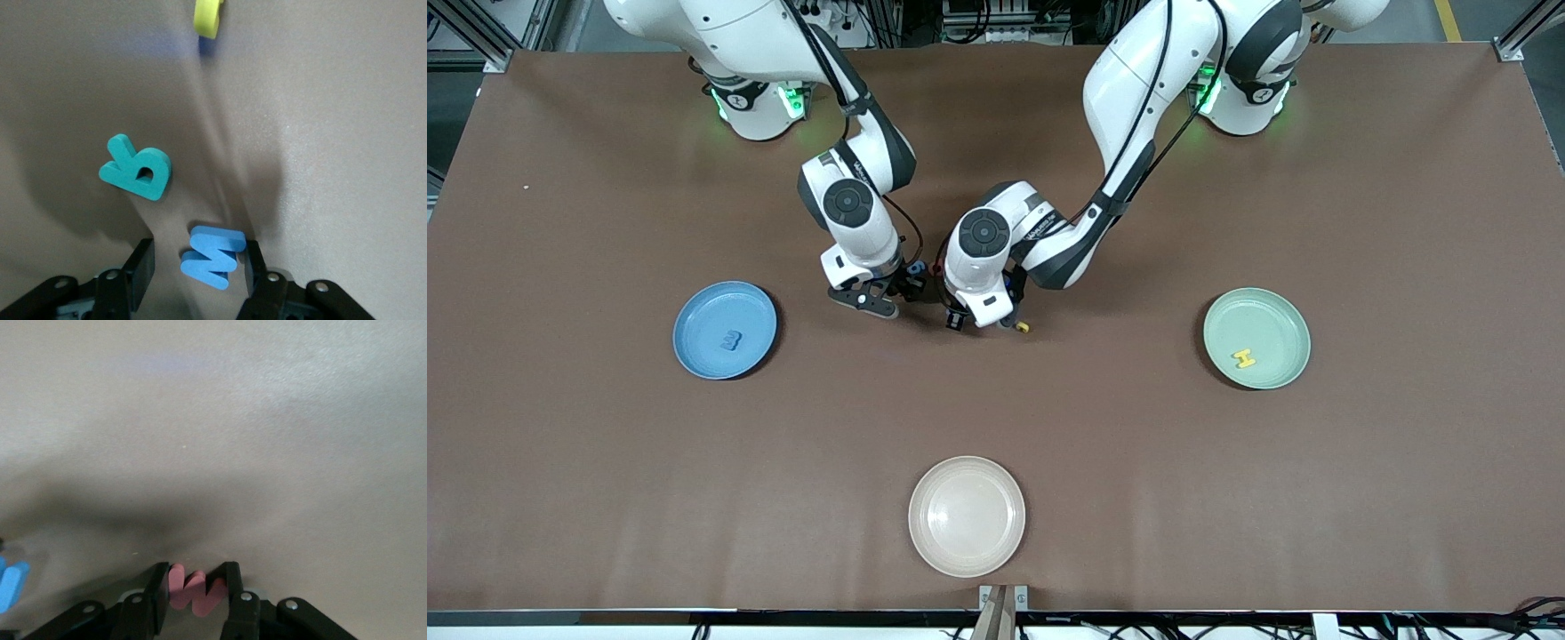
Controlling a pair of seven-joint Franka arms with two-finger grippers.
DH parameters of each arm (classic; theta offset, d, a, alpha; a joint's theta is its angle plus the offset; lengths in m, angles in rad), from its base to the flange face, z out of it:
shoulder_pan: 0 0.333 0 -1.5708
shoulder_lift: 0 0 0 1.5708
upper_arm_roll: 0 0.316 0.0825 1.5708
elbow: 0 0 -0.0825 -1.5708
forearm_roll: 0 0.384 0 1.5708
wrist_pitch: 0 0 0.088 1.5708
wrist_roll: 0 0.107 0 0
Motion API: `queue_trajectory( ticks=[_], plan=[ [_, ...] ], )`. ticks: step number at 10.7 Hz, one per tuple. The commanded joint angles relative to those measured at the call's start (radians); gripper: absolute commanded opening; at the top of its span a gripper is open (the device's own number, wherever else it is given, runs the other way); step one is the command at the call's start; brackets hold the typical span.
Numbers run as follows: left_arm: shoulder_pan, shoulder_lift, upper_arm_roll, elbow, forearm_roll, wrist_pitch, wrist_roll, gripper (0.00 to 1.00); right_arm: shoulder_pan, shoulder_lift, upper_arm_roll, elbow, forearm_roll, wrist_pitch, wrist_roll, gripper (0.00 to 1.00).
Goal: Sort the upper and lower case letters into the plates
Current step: 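Grasp the blue M with the left gripper while the right gripper grasps the w, then carry the M to the green plate while the right gripper carries the w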
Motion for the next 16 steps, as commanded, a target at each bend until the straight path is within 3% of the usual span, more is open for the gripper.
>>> queue_trajectory(
  ticks=[1, 3, 5, 6, 8, 10, 13, 16],
  plan=[
    [-0.005, 0.016, 0.002, 0.025, -0.029, 0.005, 0.024, 0.46, -0.044, 0.011, 0.001, 0.037, 0.009, -0.049, -0.077, 0.21],
    [-0.002, 0.018, 0.004, 0.024, -0.029, 0.005, 0.029, 0.41, -0.071, 0.008, 0.0, 0.051, 0.007, -0.06, -0.093, 0.21],
    [0.001, 0.018, 0.004, 0.019, -0.029, 0.004, 0.046, 0.17, -0.147, 0.005, -0.003, 0.114, 0.007, -0.179, -0.202, 0.21],
    [0.002, 0.016, 0.004, 0.016, -0.029, 0.002, 0.05, 0.0, -0.189, 0.008, -0.003, 0.149, 0.007, -0.224, -0.265, 0.21],
    [0.024, -0.016, 0.001, 0.016, -0.022, -0.024, 0.049, 0.0, -0.26, 0.009, -0.003, 0.165, 0.006, -0.226, -0.365, 0.2],
    [0.047, -0.091, -0.001, 0.016, -0.02, -0.131, 0.056, 0.0, -0.37, 0.003, 0.0, 0.177, 0.007, -0.27, -0.544, 0.19],
    [0.102, -0.23, -0.011, 0.016, -0.018, -0.306, 0.189, 0.0, -0.433, 0.008, 0.0, 0.235, 0.01, -0.388, -0.719, 0.17],
    [0.156, -0.396, -0.011, -0.031, 0.021, -0.494, 0.56, 0.0, -0.491, 0.008, -0.002, 0.228, 0.009, -0.398, -0.893, 0.17]
  ],
)
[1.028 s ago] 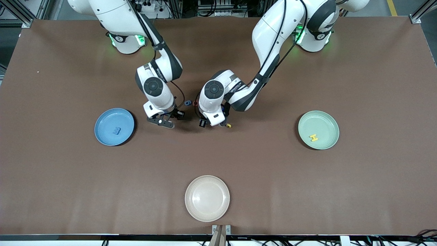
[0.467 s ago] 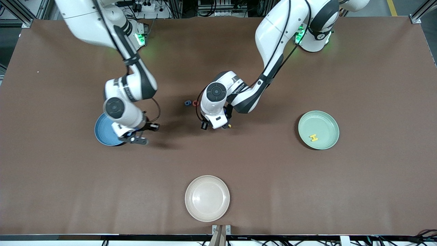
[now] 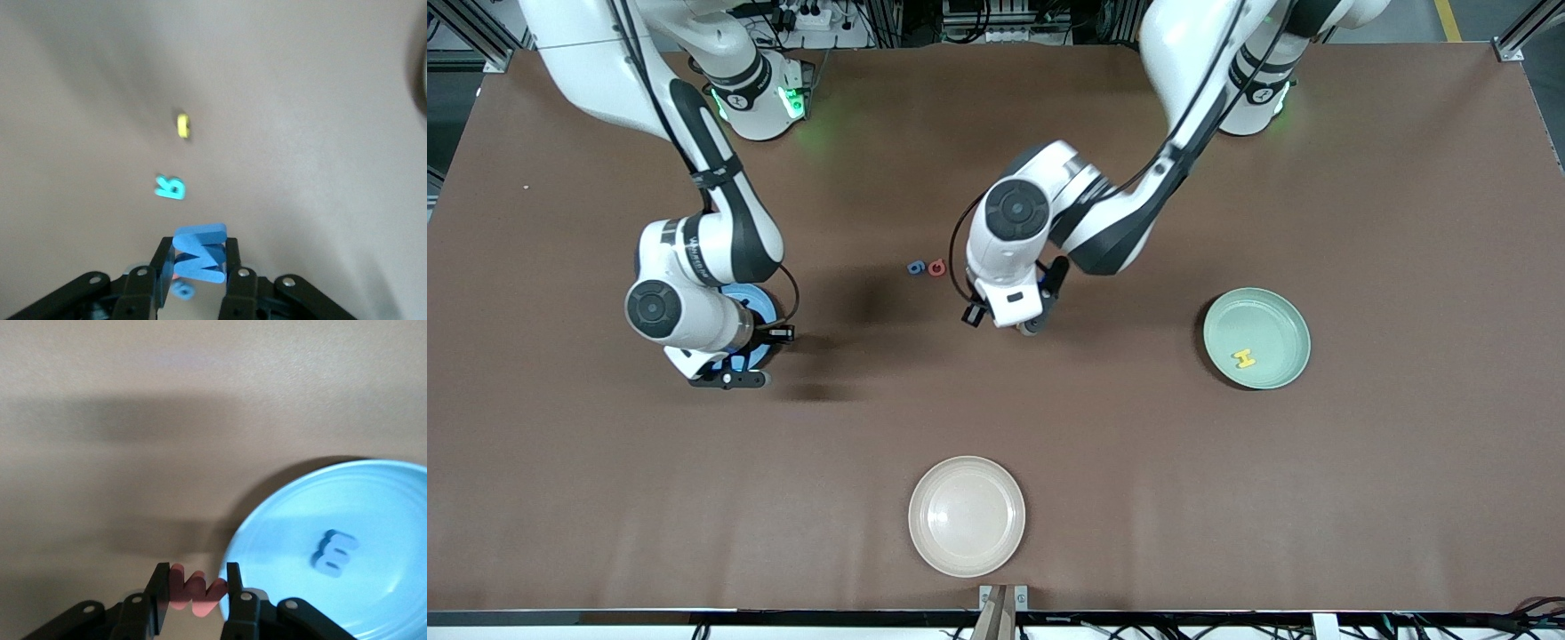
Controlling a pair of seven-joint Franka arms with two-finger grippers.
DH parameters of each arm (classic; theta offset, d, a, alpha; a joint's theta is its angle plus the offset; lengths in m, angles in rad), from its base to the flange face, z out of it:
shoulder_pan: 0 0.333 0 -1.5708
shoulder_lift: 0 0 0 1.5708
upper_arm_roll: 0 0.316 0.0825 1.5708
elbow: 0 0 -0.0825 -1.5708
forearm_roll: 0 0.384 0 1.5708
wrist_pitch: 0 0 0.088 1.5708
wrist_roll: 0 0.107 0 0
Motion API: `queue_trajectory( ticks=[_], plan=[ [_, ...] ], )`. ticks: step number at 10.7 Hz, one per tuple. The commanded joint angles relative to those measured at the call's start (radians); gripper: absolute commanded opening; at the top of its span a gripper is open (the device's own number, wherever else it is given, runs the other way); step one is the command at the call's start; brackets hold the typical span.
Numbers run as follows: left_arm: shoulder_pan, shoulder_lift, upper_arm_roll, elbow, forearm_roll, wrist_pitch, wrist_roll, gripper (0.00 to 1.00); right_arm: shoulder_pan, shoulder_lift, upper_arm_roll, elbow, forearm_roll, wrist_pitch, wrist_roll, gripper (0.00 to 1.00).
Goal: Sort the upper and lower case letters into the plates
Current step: 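Carry the M to the green plate while the right gripper carries the w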
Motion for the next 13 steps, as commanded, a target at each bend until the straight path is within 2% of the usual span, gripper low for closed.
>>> queue_trajectory(
  ticks=[1, 3, 4, 6, 9, 10, 12, 13],
  plan=[
    [0.063, -0.14, -0.007, -0.082, 0.021, -0.086, 0.254, 0.0, -0.048, 0.0, 0.012, -0.004, 0.006, -0.024, -0.139, 0.18],
    [0.143, -0.215, -0.007, -0.092, 0.023, -0.175, 0.502, 0.0, -0.046, -0.002, 0.01, -0.02, -0.008, -0.011, -0.175, 0.18],
    [0.192, -0.268, -0.007, -0.13, 0.023, -0.213, 0.674, 0.0, -0.048, -0.006, 0.012, -0.04, -0.008, 0.012, -0.207, 0.18],
    [0.299, -0.374, -0.007, -0.226, 0.023, -0.217, 0.993, 0.0, -0.049, -0.043, 0.01, -0.159, -0.01, 0.169, -0.229, 0.18],
    [0.43, -0.465, -0.004, -0.35, 0.025, -0.22, 1.283, 0.0, -0.095, -0.052, 0.009, -0.178, -0.008, 0.19, -0.35, 0.21],
    [0.485, -0.48, -0.003, -0.394, 0.025, -0.218, 1.38, 0.0, -0.097, -0.052, 0.01, -0.178, -0.008, 0.19, -0.351, 0.27],
    [0.565, -0.464, -0.003, -0.423, 0.057, -0.209, 1.495, 0.0, -0.098, -0.052, 0.009, -0.178, -0.008, 0.187, -0.359, 0.32],
    [0.573, -0.446, -0.004, -0.443, 0.095, -0.193, 1.514, 0.0, -0.101, -0.052, 0.009, -0.178, -0.007, 0.187, -0.382, 0.53]
  ],
)
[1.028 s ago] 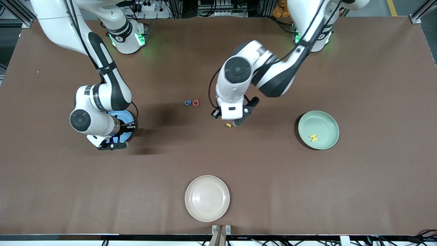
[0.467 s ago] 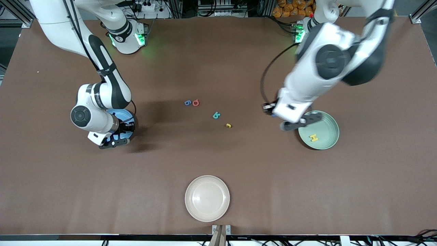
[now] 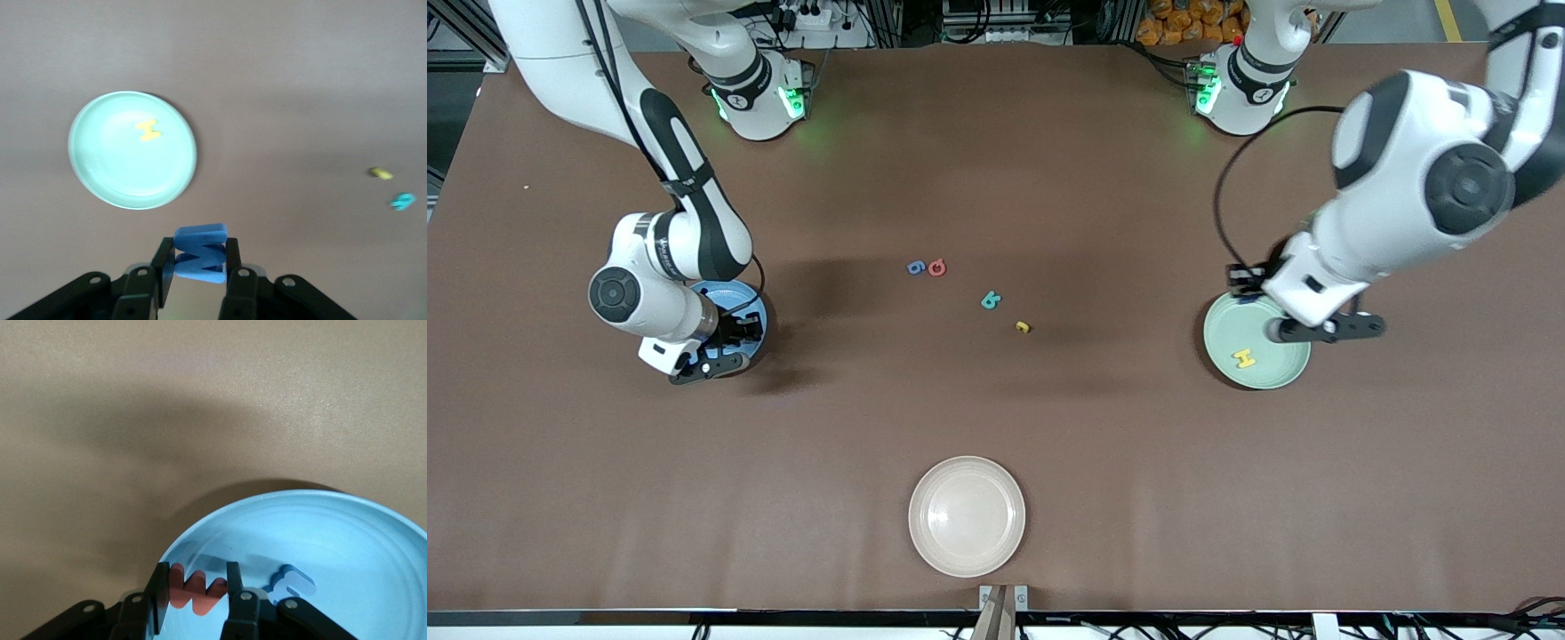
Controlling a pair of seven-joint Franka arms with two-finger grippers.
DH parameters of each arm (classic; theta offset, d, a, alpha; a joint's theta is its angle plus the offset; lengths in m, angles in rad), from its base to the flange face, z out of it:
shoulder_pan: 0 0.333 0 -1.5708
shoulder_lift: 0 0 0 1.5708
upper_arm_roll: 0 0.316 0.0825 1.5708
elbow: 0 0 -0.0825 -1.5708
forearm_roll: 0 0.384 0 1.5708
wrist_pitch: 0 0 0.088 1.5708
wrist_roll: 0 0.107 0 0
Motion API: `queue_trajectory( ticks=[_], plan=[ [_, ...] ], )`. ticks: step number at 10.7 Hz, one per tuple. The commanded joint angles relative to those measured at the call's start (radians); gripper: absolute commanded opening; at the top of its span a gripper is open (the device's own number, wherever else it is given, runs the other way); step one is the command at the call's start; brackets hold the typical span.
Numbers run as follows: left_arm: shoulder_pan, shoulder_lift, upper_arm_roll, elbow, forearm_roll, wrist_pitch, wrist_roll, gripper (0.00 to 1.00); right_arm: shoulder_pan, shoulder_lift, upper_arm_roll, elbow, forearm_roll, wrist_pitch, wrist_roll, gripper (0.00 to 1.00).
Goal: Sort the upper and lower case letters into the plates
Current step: 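Release the M on the green plate while the right gripper releases the w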
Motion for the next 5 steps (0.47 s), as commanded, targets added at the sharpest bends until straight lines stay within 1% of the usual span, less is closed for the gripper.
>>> queue_trajectory(
  ticks=[1, 2, 3, 5],
  plan=[
    [0.044, 0.007, -0.014, -0.094, 0.07, 0.074, 0.049, 0.0, -0.037, -0.027, 0.011, -0.032, -0.002, 0.005, -0.077, 0.94],
    [0.06, 0.01, -0.014, -0.16, 0.07, 0.153, 0.053, 0.0, -0.051, -0.027, 0.013, -0.032, 0.006, 0.004, -0.114, 1.0],
    [0.075, 0.024, -0.014, -0.211, 0.07, 0.224, 0.054, 0.0, -0.049, -0.027, 0.014, -0.032, 0.016, 0.005, -0.111, 1.0],
    [0.092, 0.099, -0.01, -0.225, 0.072, 0.256, 0.054, 0.0, -0.039, -0.027, 0.014, -0.032, 0.073, 0.01, -0.093, 1.0]
  ],
)
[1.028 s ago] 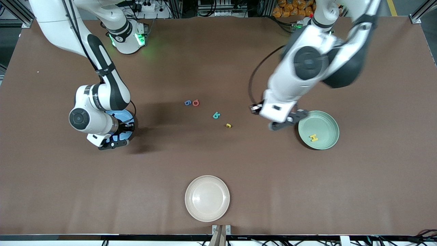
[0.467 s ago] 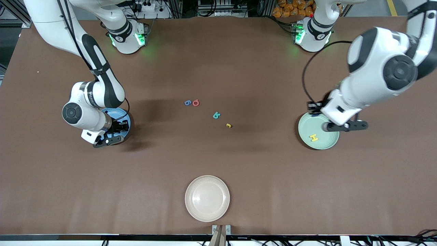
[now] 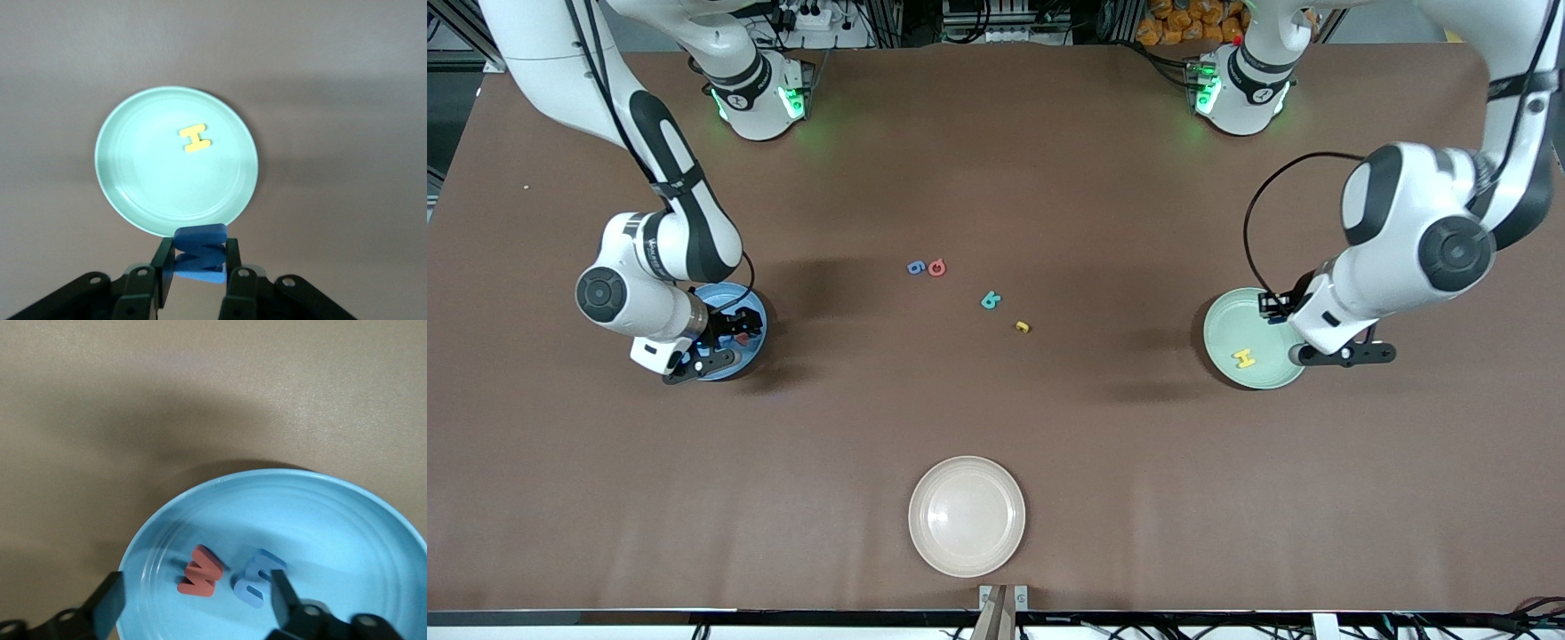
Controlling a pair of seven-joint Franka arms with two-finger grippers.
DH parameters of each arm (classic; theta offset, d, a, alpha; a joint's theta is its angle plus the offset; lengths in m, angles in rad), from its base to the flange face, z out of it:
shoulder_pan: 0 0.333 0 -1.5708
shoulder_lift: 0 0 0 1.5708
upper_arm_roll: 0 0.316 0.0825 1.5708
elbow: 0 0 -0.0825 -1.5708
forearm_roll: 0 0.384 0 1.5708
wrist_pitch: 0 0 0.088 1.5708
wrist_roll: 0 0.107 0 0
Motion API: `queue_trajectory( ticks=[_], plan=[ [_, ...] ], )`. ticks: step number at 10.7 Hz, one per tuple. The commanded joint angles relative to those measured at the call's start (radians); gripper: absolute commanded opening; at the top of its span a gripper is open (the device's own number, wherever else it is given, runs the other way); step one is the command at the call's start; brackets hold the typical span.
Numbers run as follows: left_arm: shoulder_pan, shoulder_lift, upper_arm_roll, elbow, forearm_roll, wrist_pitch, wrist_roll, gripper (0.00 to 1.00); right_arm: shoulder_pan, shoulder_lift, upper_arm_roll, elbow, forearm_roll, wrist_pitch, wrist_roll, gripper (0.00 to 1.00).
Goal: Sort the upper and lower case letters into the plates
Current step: 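Release the M on the green plate while the right gripper releases the w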
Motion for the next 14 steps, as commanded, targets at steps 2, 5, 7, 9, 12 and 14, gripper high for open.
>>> queue_trajectory(
  ticks=[2, 5, 7, 9, 12, 14],
  plan=[
    [0.05, 0.108, -0.007, -0.004, 0.038, 0.067, 0.032, 0.15, 0.03, -0.024, 0.015, -0.023, 0.074, 0.015, 0.129, 1.0],
    [0.053, 0.141, -0.006, 0.001, 0.088, 0.098, 0.048, 1.0, 0.109, -0.087, 0.015, -0.119, 0.074, 0.107, 0.31, 1.0],
    [0.05, 0.127, -0.003, 0.022, 0.09, 0.087, 0.041, 1.0, 0.115, -0.144, 0.031, -0.277, 0.084, 0.306, 0.32, 1.0],
    [0.05, 0.083, -0.003, 0.072, 0.09, 0.031, 0.041, 1.0, 0.194, -0.173, 0.066, -0.329, 0.165, 0.372, 0.385, 1.0],
    [0.041, 0.034, -0.003, 0.204, 0.09, -0.139, 0.044, 1.0, 0.401, -0.19, 0.061, -0.334, 0.165, 0.373, 0.614, 1.0],
    [0.029, -0.011, -0.003, 0.252, 0.09, -0.222, 0.044, 1.0, 0.463, -0.19, 0.058, -0.333, 0.159, 0.365, 0.628, 1.0]
  ],
)
